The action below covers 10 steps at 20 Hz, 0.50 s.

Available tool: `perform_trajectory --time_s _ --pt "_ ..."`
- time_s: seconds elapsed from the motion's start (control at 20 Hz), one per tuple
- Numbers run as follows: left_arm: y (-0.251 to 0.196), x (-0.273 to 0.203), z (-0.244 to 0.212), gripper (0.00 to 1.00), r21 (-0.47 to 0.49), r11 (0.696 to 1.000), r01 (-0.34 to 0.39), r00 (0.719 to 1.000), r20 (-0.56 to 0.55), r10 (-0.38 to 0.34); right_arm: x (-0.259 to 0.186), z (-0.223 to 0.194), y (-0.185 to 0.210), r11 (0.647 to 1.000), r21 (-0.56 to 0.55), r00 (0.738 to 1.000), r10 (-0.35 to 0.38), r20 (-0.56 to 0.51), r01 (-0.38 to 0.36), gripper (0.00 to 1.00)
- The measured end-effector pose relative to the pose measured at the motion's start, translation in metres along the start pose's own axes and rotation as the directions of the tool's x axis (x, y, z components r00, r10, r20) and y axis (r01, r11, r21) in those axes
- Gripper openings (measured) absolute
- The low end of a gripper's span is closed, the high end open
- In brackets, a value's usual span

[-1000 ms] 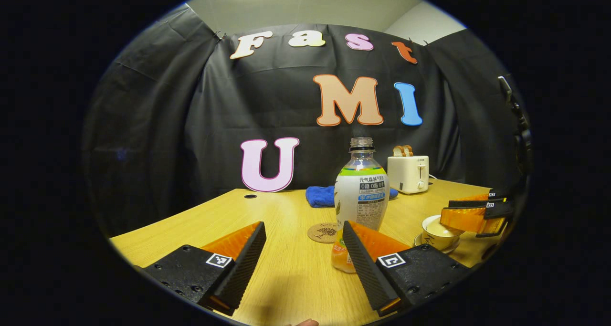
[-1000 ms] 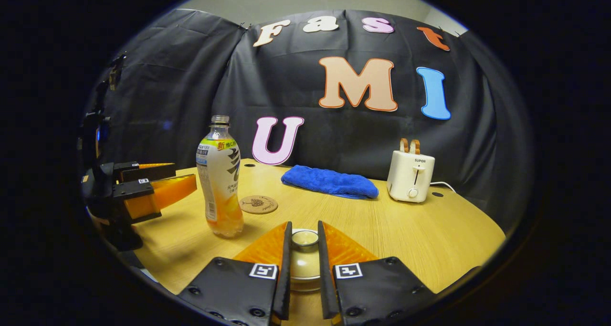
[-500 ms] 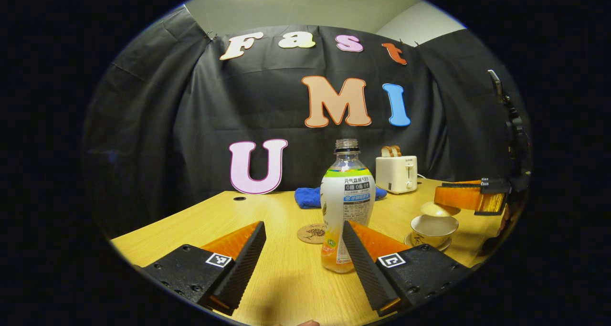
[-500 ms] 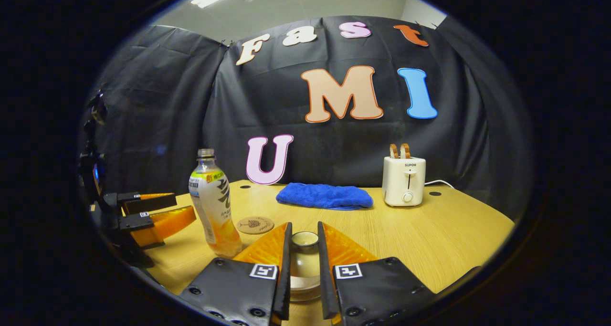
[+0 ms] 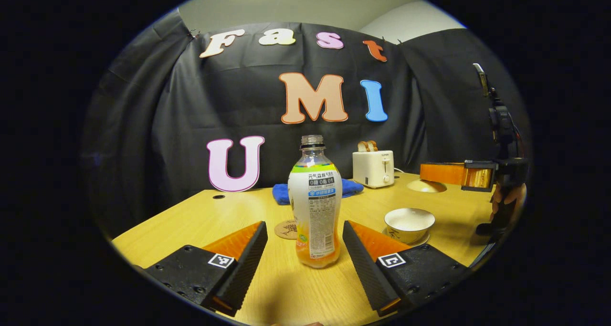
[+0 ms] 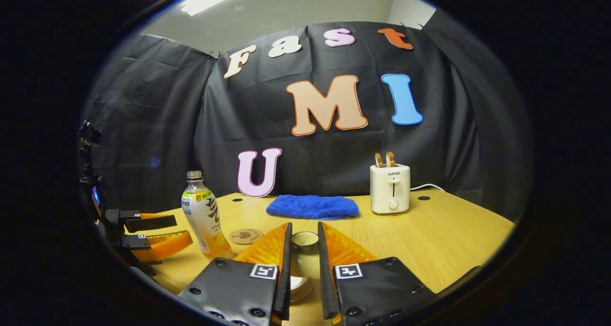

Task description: Open the teacup lid with one hand, grasp the water bottle and pour water into the teacup with the other hand; after pouring, place the water bottle on the coaster and then close the teacup lid.

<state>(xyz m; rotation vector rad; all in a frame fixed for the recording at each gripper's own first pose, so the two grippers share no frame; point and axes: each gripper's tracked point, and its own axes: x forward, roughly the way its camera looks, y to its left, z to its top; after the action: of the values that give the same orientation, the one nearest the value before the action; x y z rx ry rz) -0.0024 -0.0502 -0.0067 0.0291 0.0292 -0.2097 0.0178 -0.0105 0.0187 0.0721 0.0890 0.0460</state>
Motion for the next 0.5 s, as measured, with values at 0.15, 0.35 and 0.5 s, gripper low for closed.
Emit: perform_trajectory --time_s 0.15,0.35,0.5 --pt "-0.006 0.01 -0.003 0.93 0.001 1.0 0.02 1.0 -0.019 -0.02 -0.005 0.007 -0.01 1.0 0.014 1.0 -0.014 0.018 0.013 0.29" --pt "-0.01 0.028 -0.006 0.93 -0.007 1.0 0.029 0.999 -0.044 -0.029 -0.013 0.018 -0.027 0.999 0.022 0.998 -0.042 0.037 0.042 0.29" --pt "-0.015 0.037 -0.006 0.88 -0.003 0.999 0.049 0.997 -0.051 -0.049 -0.017 0.021 -0.036 0.998 0.017 0.998 -0.053 0.044 0.053 0.28"
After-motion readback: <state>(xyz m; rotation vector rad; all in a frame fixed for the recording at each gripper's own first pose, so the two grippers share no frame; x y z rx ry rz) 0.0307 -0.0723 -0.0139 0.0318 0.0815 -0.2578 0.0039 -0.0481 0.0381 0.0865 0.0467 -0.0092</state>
